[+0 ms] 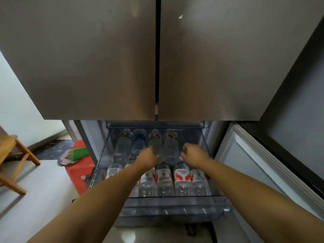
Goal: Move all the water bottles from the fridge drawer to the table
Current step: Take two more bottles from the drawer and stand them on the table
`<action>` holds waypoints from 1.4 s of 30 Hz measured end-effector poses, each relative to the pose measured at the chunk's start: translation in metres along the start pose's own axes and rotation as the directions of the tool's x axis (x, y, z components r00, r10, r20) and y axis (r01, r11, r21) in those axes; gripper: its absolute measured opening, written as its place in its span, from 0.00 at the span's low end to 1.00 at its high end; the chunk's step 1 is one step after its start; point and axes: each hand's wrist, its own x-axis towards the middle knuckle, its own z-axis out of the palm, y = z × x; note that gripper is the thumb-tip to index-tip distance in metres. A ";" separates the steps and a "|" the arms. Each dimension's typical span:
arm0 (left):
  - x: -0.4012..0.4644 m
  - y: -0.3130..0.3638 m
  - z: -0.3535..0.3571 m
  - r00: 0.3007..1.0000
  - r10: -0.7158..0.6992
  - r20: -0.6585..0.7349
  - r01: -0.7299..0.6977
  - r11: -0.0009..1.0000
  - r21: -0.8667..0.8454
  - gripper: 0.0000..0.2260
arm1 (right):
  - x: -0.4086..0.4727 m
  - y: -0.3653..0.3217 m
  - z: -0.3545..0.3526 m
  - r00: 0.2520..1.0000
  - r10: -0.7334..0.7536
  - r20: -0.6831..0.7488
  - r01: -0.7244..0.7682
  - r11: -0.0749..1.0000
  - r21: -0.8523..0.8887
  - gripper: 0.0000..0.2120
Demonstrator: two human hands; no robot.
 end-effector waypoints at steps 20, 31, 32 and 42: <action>0.104 0.018 0.038 0.942 -0.295 0.159 0.221 0.904 0.366 0.23 | 0.086 -0.020 0.040 0.973 0.122 0.197 -0.177 0.941 0.289 0.22; 0.078 0.009 0.028 0.942 -0.278 0.188 0.186 0.899 0.397 0.23 | 0.049 -0.017 0.028 0.960 0.053 0.276 -0.173 0.887 0.428 0.16; 0.078 0.004 0.029 0.942 -0.270 0.199 0.178 0.905 0.386 0.24 | 0.044 -0.016 0.026 0.955 0.051 0.294 -0.180 0.885 0.429 0.16; 0.002 0.005 0.021 0.889 -0.330 0.317 0.271 0.938 0.218 0.48 | 0.015 -0.001 0.027 0.740 0.104 0.665 -0.315 0.927 0.205 0.34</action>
